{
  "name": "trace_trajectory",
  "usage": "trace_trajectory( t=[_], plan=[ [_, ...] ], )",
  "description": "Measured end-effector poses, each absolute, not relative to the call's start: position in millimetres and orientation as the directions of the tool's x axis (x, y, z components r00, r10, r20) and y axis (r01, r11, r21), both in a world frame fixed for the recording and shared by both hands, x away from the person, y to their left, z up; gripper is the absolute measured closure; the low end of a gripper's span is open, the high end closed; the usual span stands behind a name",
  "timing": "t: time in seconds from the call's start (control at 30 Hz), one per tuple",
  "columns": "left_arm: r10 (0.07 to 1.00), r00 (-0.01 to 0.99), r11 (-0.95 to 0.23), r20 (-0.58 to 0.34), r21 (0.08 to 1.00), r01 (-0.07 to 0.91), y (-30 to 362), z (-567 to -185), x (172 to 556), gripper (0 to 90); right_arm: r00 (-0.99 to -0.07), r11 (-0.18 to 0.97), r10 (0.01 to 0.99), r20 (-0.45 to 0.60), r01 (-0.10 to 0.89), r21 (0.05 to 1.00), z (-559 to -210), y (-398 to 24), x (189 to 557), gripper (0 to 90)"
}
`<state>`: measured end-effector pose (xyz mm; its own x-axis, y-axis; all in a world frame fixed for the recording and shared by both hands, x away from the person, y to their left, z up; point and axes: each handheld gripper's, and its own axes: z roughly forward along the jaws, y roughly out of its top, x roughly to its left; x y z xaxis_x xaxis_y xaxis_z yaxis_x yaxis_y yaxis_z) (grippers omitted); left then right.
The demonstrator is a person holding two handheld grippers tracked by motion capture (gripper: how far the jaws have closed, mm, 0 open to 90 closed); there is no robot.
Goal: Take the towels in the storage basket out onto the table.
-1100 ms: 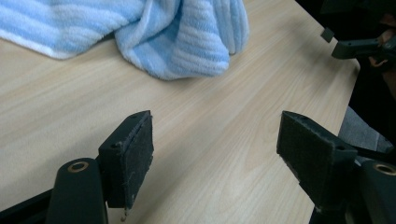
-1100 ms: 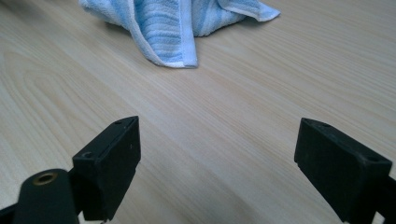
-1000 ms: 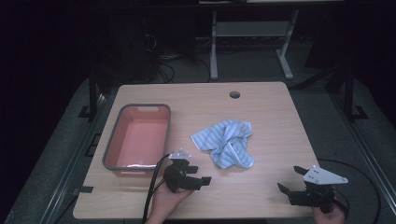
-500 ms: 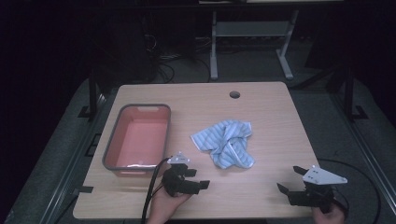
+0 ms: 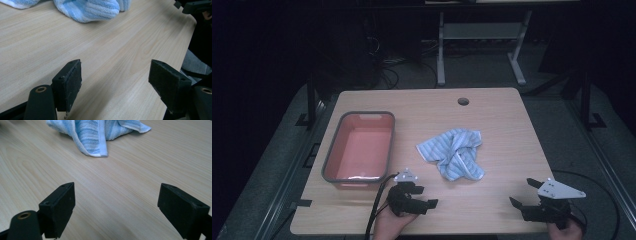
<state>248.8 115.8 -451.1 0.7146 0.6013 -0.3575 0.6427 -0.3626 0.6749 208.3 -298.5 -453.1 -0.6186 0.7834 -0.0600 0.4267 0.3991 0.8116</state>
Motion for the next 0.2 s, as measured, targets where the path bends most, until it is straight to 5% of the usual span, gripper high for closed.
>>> trace_trajectory(
  t=[0.2],
  plan=[
    [0.6, 0.714, -0.352, -0.361, 0.682, 0.641, 116.5, -451.5, 249.4, 25.4, -0.628, 0.406, 0.776, -0.061, 0.423, 0.81, -453.1, -298.5, 209.3, 14.0]
  ],
)
